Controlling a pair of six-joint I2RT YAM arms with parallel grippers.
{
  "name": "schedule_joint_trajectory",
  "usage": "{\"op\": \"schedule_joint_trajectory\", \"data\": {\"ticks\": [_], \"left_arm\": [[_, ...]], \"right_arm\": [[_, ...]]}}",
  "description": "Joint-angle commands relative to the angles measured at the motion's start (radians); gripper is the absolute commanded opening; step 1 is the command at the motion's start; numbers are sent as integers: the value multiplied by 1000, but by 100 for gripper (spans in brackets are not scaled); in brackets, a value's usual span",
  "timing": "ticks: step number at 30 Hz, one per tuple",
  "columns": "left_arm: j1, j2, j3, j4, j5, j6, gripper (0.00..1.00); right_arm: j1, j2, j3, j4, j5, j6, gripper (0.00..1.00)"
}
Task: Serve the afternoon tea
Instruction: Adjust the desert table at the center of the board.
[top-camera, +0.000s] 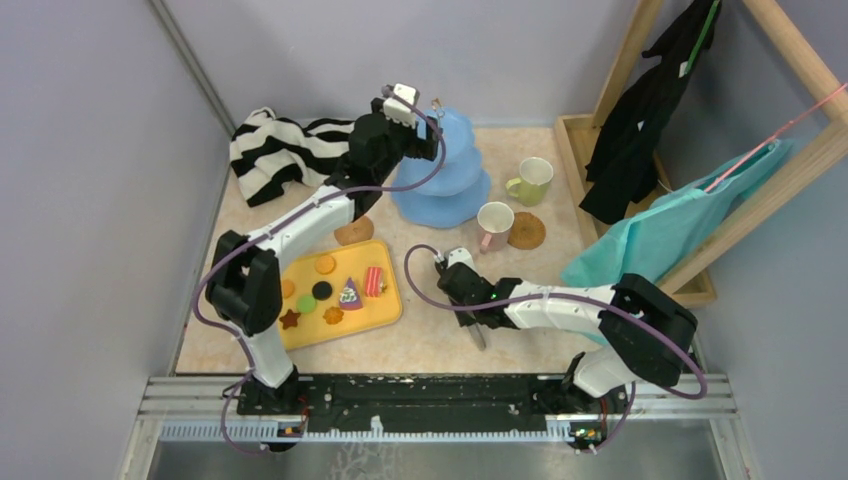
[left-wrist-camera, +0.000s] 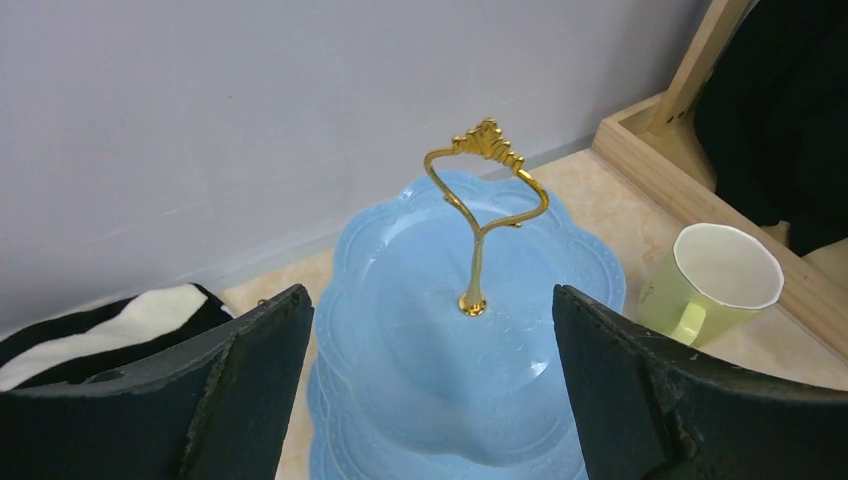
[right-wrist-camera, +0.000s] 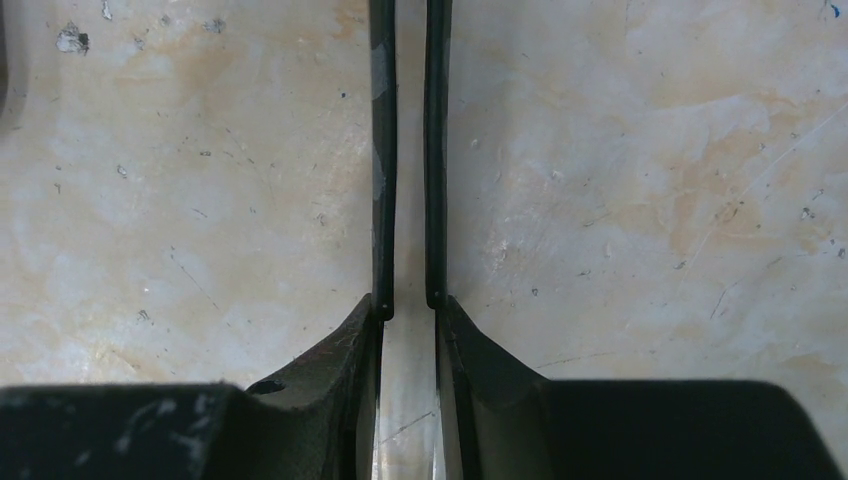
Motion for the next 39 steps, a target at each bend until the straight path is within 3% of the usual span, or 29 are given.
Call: {"op": "schedule_joint_trajectory", "data": {"ticks": [1, 21, 28, 33, 39], "left_arm": [[-23, 38, 77, 15, 25, 71, 95], [-40, 253, 269, 29, -58, 89, 91], [-40, 295, 288, 71, -133, 130, 75], [-41, 304, 295, 76, -170, 173, 48], [-41, 290, 272, 98, -205, 235, 31]], "right_arm": [[-14, 17, -11, 24, -34, 11, 24], [-41, 12, 11, 4, -66, -11, 25], [-60, 25, 33, -1, -81, -30, 24], [-66, 25, 48, -9, -88, -39, 23], [-66, 22, 53, -14, -93, -41, 23]]}}
